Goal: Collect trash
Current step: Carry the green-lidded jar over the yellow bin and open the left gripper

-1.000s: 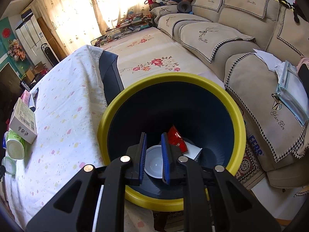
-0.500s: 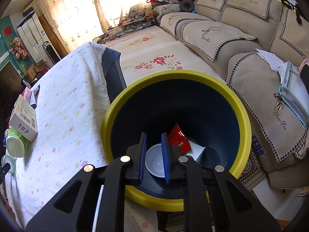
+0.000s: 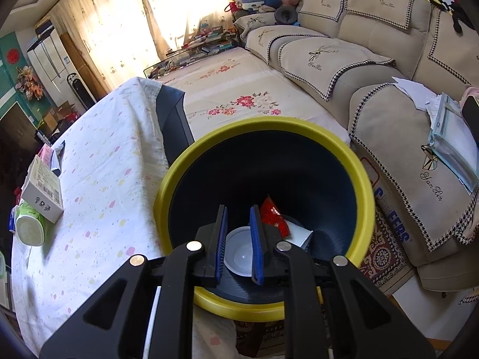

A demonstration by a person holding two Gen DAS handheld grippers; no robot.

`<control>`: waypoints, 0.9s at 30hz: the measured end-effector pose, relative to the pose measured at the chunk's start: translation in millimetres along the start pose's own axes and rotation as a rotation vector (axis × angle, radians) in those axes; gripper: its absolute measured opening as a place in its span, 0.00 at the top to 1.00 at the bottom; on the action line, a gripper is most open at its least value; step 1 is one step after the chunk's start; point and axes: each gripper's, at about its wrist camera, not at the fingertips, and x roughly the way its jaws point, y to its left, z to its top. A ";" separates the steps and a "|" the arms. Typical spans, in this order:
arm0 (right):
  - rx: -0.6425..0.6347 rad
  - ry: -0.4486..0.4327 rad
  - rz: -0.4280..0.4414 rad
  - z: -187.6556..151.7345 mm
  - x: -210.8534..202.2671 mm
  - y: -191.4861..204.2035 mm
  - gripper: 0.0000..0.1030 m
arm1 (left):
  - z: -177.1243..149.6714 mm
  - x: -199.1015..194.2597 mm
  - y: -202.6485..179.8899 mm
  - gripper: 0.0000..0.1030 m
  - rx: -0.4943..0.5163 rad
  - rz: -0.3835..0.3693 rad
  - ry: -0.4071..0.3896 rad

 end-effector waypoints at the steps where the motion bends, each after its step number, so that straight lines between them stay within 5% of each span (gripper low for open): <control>1: 0.007 -0.003 0.000 -0.1 -1.5 -4.1 0.86 | 3.1 -4.1 -11.5 0.32 0.019 -0.020 -0.009; 12: 0.083 -0.036 -0.032 1.7 -15.9 -53.1 0.86 | 35.0 4.4 -136.7 0.32 0.190 -0.214 -0.030; 27: 0.137 -0.042 -0.090 2.2 -21.7 -95.0 0.85 | 63.3 113.9 -297.3 0.32 0.356 -0.341 0.079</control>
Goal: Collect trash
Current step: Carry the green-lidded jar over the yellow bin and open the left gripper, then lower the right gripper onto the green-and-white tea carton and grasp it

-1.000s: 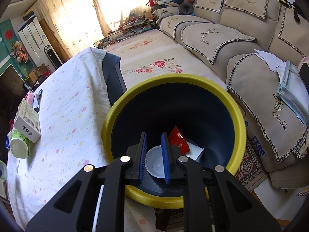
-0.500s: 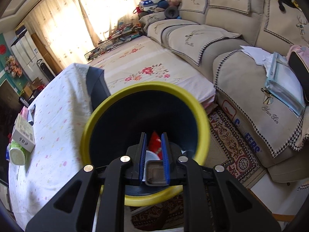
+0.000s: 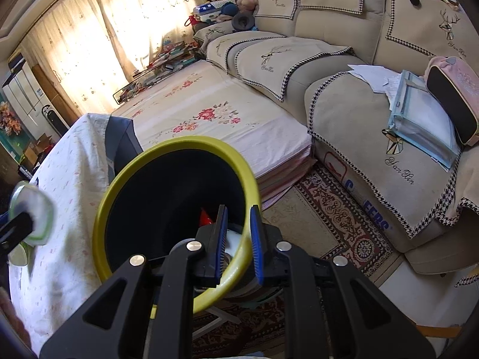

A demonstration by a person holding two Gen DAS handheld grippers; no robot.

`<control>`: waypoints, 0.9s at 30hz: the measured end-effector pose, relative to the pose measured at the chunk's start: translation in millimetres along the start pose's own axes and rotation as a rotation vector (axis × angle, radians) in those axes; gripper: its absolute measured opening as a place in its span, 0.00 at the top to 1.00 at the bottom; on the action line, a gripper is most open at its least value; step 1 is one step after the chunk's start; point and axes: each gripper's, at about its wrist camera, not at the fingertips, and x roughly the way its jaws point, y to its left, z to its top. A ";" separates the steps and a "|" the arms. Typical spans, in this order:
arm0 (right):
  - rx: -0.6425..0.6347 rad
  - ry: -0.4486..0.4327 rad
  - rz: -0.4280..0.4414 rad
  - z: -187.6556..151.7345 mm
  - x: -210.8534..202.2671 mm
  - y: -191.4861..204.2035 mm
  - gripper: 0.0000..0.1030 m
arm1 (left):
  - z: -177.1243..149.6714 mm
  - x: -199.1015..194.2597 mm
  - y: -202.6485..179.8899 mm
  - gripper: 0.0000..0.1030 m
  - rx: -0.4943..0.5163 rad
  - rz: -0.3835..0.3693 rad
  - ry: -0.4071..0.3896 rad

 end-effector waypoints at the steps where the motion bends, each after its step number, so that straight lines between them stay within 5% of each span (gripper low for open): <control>1: 0.001 0.001 -0.003 0.2 0.6 -1.4 0.86 | 2.9 9.3 -3.5 0.32 0.005 -0.006 0.012; 7: 0.006 0.009 -0.009 0.6 2.8 -6.6 0.81 | 13.0 48.7 -11.5 0.31 0.007 0.004 0.054; 11: -0.001 0.012 -0.004 0.2 2.8 -4.1 0.80 | 18.8 48.4 -5.9 0.19 -0.013 0.027 0.030; 19: -0.030 0.012 0.011 -0.4 -0.5 10.0 0.80 | 1.6 -23.6 28.7 0.14 -0.080 0.025 -0.068; 27: -0.105 0.023 0.045 -7.2 -1.8 49.0 0.79 | -52.5 -114.9 78.9 0.11 -0.181 0.126 -0.163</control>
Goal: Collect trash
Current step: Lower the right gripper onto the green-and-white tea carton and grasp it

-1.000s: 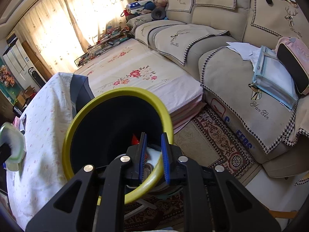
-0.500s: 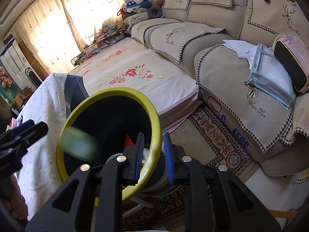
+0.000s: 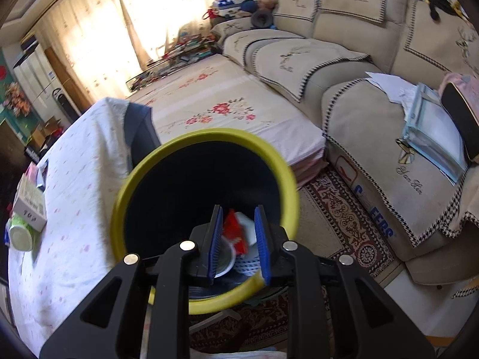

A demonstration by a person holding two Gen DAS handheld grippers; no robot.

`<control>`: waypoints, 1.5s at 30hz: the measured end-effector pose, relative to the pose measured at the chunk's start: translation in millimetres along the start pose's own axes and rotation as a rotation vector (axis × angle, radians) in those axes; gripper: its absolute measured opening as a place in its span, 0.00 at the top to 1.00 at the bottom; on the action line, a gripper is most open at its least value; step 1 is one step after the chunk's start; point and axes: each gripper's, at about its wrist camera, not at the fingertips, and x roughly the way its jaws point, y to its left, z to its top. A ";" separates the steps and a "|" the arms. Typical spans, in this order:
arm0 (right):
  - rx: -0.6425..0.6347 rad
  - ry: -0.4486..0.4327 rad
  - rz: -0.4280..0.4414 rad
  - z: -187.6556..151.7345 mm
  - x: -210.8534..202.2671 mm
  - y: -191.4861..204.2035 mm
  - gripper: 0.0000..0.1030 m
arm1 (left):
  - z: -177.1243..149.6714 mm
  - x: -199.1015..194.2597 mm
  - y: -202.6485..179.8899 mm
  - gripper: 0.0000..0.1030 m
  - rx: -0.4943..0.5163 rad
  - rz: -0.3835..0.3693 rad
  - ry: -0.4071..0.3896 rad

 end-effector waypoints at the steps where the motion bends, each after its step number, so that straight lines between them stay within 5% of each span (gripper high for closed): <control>1: -0.014 0.003 0.008 -0.8 0.2 7.3 0.79 | -6.5 -12.6 13.5 0.11 -0.024 0.023 -0.010; 11: -0.198 0.056 0.173 -13.9 3.5 105.5 0.79 | -72.0 -84.2 114.3 0.10 -0.202 0.234 -0.033; 21: -0.422 0.093 0.413 -30.6 -12.2 235.5 0.74 | -112.5 -108.7 165.1 0.10 -0.323 0.295 -0.029; 27: -0.482 0.019 0.427 -14.1 -25.8 279.1 0.74 | -120.5 -113.3 177.5 0.10 -0.349 0.307 -0.035; 39: -0.531 0.093 0.409 -4.8 17.1 313.4 0.68 | -130.9 -106.6 188.4 0.10 -0.380 0.292 -0.022; 45: -0.537 0.071 0.406 4.8 31.8 317.0 0.51 | -131.3 -99.7 187.4 0.10 -0.377 0.285 -0.009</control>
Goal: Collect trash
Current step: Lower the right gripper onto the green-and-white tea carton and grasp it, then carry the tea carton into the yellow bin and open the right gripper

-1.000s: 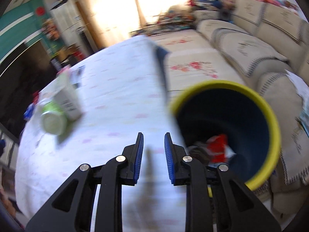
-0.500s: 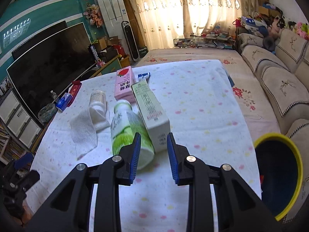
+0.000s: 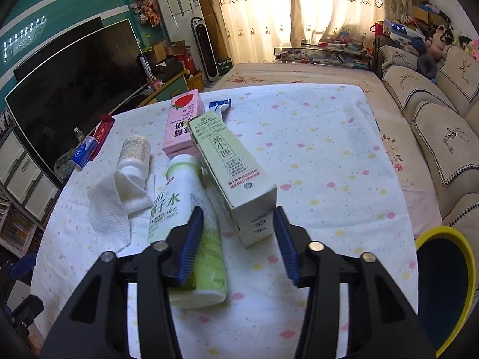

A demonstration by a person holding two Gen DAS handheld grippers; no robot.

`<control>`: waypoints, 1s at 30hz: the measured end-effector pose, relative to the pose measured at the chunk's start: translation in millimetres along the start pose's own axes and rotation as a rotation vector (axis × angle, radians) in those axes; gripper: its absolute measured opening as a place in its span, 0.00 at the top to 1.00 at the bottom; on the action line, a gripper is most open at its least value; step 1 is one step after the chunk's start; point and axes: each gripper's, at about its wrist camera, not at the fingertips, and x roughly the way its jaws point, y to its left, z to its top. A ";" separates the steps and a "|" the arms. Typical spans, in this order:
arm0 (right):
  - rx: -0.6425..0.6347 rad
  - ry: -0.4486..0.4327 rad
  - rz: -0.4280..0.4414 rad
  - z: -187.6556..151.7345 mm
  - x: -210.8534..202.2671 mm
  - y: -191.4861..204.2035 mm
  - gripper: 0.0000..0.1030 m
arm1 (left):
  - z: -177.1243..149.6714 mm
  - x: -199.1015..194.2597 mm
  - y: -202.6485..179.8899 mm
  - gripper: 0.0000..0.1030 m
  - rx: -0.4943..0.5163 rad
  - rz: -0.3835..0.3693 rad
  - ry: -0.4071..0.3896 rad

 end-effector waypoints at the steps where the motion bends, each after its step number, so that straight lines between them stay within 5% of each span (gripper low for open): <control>1: -0.002 -0.001 -0.009 1.6 0.1 -1.9 0.51 | -0.3 0.8 -1.1 0.10 0.001 0.000 0.001; 13: -0.084 0.003 0.057 17.0 16.7 2.4 0.50 | -0.2 8.7 -3.3 0.10 0.000 -0.015 0.016; 18: -0.057 0.005 0.088 19.4 18.3 1.3 0.67 | -0.9 8.5 -4.5 0.10 -0.002 -0.014 0.018; 30: 0.036 -0.096 0.079 -4.0 -47.3 -5.8 0.72 | -2.4 4.2 -15.0 0.10 0.027 -0.027 0.016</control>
